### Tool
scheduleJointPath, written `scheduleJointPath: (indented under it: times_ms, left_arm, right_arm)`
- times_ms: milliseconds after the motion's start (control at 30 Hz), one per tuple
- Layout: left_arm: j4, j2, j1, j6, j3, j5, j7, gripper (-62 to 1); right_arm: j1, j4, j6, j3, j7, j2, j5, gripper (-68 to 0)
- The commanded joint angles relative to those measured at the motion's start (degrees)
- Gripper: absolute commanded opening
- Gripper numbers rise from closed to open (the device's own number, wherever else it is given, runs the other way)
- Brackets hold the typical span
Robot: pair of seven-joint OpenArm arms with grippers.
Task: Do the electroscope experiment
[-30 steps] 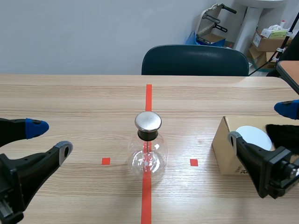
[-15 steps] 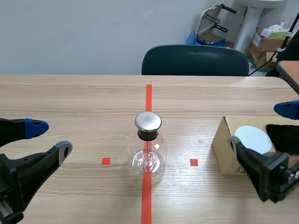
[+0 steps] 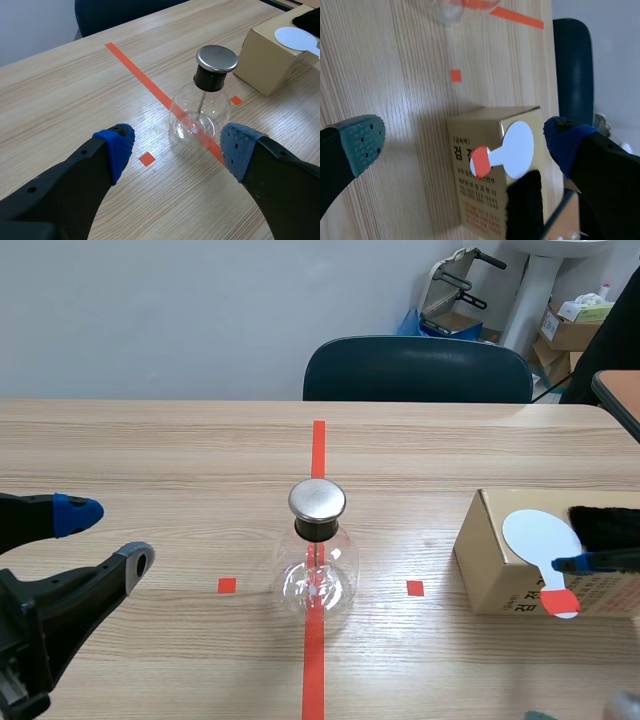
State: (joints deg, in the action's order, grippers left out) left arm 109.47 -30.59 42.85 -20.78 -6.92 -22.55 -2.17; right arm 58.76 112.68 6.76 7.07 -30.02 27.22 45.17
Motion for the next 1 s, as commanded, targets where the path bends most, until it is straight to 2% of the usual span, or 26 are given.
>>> scheduleJointPath:
  times_ms: [0,67,133,300,367,467,533,600,767,967]
  left_arm:
    - [0.2,-0.02,-0.35,0.0,-0.26,0.24,-0.94,-22.1]
    - [0.2,-2.12,-0.37,-1.95,-0.09,0.52,-1.05,-22.1]
    - [0.2,-5.95,-0.35,-5.77,0.68,0.44,-1.66,-22.1]
    - [0.2,-18.64,-0.35,-11.65,7.65,-0.66,-5.95,-22.1]
    - [0.2,-24.02,-0.35,-12.04,11.43,-0.63,-9.29,-21.7]
    - [0.2,-29.42,-0.37,-11.93,15.21,-0.66,-15.43,-20.2]
    - [0.2,-30.8,-0.39,-11.93,16.31,-0.85,-18.34,-20.2]
    - [0.2,-30.84,-1.01,-11.89,16.9,-0.85,-18.86,-20.2]
    - [0.2,-29.11,-1.01,-9.77,17.31,-2.08,-19.17,-20.2]
    - [0.2,-24.24,-0.98,-5.4,17.31,0.96,-16.81,-20.2]
  right_arm:
    - [-0.17,-1.86,-3.58,0.63,0.09,-1.51,2.47,0.4]
    - [-0.31,-4.74,-9.73,0.63,0.52,-2.99,6.99,0.4]
    - [-1.07,-8.07,-15.65,0.63,0.98,-4.09,10.27,0.4]
    - [-6.23,-16.76,-29.42,-1.53,3.54,-4.35,13.55,0.4]
    - [-9.27,-20.11,-34.03,-3.04,5.11,-4.35,14.27,0.4]
    - [-13.46,-24.2,-39.28,-5.51,7.1,-4.35,14.91,0.4]
    - [-15.96,-26.23,-41.9,-7.48,8.76,-4.35,15.28,0.4]
    - [-17.9,-27.65,-43.39,-9.35,10.12,-4.35,15.74,0.4]
    - [-21.14,-29.77,-43.95,-13.9,13.99,-4.37,17.31,0.4]
    - [-22.6,-30.05,-44.35,-16.59,18.91,-4.39,19.21,0.4]
